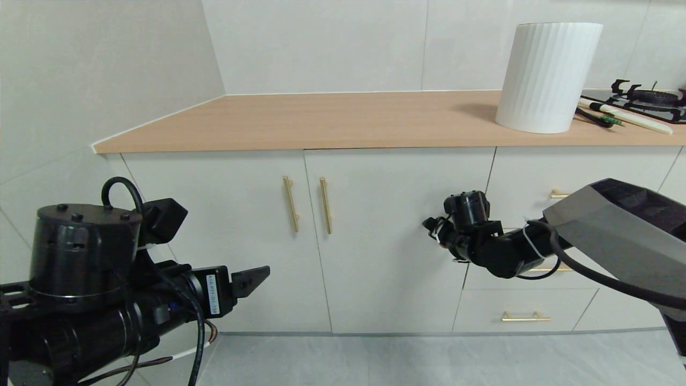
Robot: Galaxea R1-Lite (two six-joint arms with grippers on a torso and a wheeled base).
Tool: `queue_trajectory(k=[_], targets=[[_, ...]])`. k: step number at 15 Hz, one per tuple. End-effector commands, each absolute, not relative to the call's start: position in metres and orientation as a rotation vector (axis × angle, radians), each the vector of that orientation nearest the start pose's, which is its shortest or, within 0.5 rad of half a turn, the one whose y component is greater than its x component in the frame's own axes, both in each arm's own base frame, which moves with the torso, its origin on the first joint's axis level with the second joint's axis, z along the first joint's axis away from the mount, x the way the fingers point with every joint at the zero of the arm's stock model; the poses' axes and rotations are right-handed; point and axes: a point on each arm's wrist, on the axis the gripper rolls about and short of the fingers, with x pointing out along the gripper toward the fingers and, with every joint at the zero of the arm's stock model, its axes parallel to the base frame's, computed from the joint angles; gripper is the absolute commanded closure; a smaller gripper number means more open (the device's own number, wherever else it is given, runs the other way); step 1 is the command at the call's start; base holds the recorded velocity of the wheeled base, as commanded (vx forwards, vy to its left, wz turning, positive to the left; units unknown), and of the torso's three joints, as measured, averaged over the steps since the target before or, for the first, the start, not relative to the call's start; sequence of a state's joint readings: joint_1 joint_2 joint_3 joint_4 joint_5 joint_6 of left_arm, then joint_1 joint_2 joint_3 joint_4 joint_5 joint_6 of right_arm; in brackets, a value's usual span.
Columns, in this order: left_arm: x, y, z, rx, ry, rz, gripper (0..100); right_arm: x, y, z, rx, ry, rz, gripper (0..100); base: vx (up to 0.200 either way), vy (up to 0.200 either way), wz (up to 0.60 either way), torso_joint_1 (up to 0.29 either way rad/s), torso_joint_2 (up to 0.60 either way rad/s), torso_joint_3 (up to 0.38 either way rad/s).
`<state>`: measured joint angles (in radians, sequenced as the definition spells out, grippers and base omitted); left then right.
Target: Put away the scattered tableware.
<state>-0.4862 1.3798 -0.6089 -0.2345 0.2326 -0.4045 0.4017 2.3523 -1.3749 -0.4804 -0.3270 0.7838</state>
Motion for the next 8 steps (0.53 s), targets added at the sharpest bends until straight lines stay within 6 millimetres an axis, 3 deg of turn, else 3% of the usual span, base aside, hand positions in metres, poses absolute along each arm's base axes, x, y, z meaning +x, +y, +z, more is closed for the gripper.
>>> queue_trajectory(k=[1,5,8], targets=[[0.187,-0.093,0.174,-0.204,0.545,-0.140,0,0.431,0.171,0.058,0.592,0.461,-0.126,0,0.000,0.000,0.00,0.000,0.00,0.000],[0.187,-0.093,0.175,-0.205,0.543,-0.141,0,0.428,0.171,0.066,0.594,0.451,-0.121,0,0.000,0.000,0.00,0.000,0.00,0.000],[0.185,-0.092,0.178,-0.210,0.529,-0.141,0,0.392,0.168,0.102,0.565,0.445,-0.077,0,0.000,0.000,0.00,0.000,0.00,0.000]])
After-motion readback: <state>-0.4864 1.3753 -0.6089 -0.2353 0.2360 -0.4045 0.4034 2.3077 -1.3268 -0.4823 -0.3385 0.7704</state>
